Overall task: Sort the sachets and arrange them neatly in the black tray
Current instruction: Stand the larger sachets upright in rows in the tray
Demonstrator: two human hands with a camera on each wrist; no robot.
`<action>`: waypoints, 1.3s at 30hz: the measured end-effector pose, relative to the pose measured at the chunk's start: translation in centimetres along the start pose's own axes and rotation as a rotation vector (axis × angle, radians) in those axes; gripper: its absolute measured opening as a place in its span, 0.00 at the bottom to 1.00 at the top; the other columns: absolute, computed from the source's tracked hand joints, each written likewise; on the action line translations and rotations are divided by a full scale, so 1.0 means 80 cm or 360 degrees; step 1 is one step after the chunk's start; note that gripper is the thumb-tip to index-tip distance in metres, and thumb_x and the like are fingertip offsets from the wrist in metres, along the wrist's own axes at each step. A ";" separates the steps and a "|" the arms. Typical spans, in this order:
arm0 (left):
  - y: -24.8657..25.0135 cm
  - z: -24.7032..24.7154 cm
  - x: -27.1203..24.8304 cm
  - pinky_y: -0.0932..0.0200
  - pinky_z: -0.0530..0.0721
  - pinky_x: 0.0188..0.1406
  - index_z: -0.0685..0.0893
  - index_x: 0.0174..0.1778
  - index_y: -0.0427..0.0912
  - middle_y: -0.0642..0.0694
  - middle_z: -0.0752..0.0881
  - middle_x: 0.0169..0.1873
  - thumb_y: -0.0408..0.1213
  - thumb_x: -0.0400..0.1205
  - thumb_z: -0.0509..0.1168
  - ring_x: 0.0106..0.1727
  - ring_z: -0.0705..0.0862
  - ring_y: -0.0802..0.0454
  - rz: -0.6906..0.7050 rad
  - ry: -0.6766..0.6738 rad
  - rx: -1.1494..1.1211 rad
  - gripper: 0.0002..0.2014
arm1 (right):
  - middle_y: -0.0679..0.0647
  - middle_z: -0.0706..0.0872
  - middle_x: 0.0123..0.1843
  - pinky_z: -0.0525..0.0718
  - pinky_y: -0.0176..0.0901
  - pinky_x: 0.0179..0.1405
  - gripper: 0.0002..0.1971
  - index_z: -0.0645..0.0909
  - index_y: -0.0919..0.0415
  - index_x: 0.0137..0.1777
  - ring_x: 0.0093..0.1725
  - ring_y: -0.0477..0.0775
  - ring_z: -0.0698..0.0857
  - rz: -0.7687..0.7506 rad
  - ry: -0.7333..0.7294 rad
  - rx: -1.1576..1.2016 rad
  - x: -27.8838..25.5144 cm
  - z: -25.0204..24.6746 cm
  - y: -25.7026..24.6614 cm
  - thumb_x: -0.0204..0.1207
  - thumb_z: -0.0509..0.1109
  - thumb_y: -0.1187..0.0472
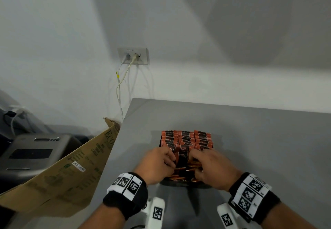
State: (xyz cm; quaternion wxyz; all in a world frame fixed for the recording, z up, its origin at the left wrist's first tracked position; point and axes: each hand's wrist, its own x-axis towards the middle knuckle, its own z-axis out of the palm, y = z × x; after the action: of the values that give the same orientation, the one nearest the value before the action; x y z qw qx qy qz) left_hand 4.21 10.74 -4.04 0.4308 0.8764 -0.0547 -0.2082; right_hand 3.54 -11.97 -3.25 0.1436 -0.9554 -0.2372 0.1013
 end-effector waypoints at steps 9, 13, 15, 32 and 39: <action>0.000 -0.003 0.000 0.64 0.88 0.45 0.87 0.48 0.52 0.56 0.91 0.40 0.30 0.74 0.71 0.41 0.88 0.63 0.0097 -0.0111 0.0201 0.12 | 0.42 0.84 0.53 0.70 0.35 0.43 0.14 0.76 0.44 0.61 0.48 0.45 0.80 0.0004 -0.0030 -0.0029 0.004 -0.002 -0.007 0.77 0.69 0.57; -0.005 -0.003 0.001 0.59 0.89 0.48 0.87 0.47 0.56 0.57 0.90 0.41 0.36 0.76 0.68 0.44 0.88 0.62 0.0089 -0.0082 0.0193 0.09 | 0.40 0.84 0.50 0.73 0.35 0.43 0.12 0.76 0.43 0.57 0.48 0.44 0.81 0.0030 0.0026 0.0026 0.002 -0.004 -0.006 0.75 0.69 0.56; -0.007 -0.003 0.001 0.58 0.89 0.49 0.87 0.47 0.56 0.58 0.90 0.42 0.38 0.77 0.68 0.45 0.88 0.62 0.0074 -0.0057 0.0215 0.08 | 0.39 0.83 0.49 0.72 0.33 0.41 0.12 0.76 0.42 0.56 0.47 0.43 0.79 0.0077 0.0044 0.0101 -0.003 -0.007 -0.002 0.74 0.71 0.55; 0.056 0.000 0.005 0.43 0.82 0.69 0.80 0.70 0.41 0.40 0.87 0.64 0.45 0.72 0.78 0.65 0.86 0.43 0.0221 -0.0015 -0.1292 0.31 | 0.63 0.93 0.49 0.89 0.62 0.50 0.19 0.83 0.57 0.58 0.46 0.63 0.91 0.0425 0.0698 0.2081 -0.020 -0.071 -0.013 0.74 0.73 0.79; 0.091 0.019 0.006 0.50 0.87 0.40 0.84 0.59 0.30 0.31 0.87 0.45 0.29 0.74 0.64 0.39 0.88 0.41 -0.0017 -0.0326 -0.2187 0.17 | 0.49 0.93 0.52 0.90 0.44 0.51 0.16 0.84 0.54 0.61 0.52 0.49 0.92 0.0414 0.0573 0.1651 0.006 -0.065 -0.063 0.76 0.75 0.69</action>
State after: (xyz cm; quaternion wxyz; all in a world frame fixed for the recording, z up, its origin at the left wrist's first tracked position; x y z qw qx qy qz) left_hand 4.64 5.00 0.64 0.8796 0.3812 0.0535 -0.2795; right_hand 3.19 -8.67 3.18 0.6190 -0.7833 -0.0084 0.0569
